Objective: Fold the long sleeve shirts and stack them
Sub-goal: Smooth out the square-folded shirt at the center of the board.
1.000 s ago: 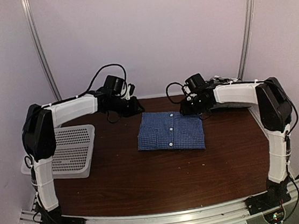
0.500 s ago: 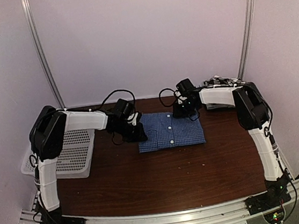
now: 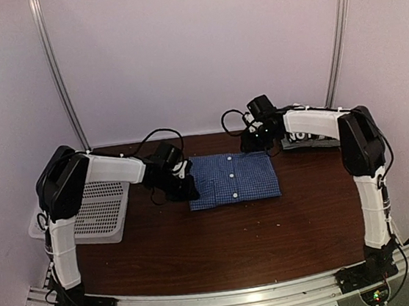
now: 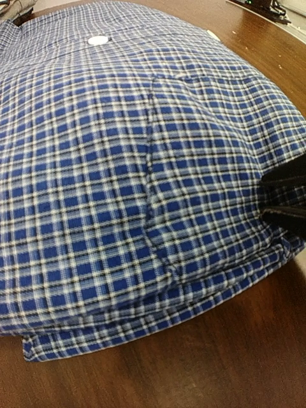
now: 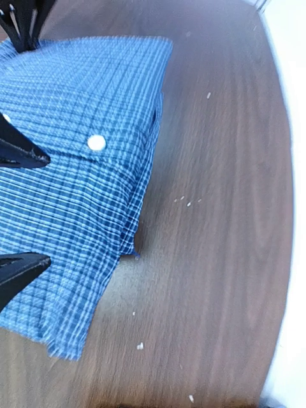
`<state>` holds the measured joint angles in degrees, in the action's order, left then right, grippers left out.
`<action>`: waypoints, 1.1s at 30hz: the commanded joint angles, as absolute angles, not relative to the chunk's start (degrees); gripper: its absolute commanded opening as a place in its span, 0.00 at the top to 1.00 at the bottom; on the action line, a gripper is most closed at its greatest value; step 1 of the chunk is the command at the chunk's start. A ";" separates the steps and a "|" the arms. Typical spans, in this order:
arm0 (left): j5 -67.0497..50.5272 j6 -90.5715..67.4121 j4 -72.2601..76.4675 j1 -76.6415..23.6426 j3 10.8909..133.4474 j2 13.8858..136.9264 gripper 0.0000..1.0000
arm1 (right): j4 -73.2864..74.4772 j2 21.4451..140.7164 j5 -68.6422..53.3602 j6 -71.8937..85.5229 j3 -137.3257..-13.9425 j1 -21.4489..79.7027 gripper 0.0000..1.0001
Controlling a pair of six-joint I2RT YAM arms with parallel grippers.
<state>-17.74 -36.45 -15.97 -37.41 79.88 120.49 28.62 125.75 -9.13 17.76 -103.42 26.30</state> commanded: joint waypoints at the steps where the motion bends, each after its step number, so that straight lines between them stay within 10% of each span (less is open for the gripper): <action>1: -17.04 -37.04 -16.34 -37.88 77.90 117.40 0.87 | 26.95 116.94 -8.24 18.53 -96.63 26.97 0.56; 18: -15.16 -35.05 -20.44 -37.81 86.38 115.64 0.87 | 26.83 127.85 -5.93 17.32 -99.97 22.09 0.76; 33: -8.48 -32.86 -21.17 -31.53 110.85 136.19 0.87 | 28.57 131.55 -4.92 22.04 -104.54 20.95 0.49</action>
<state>-11.29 -33.52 -21.26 -33.80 106.28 131.87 26.81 132.53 -7.27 21.17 -102.94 21.12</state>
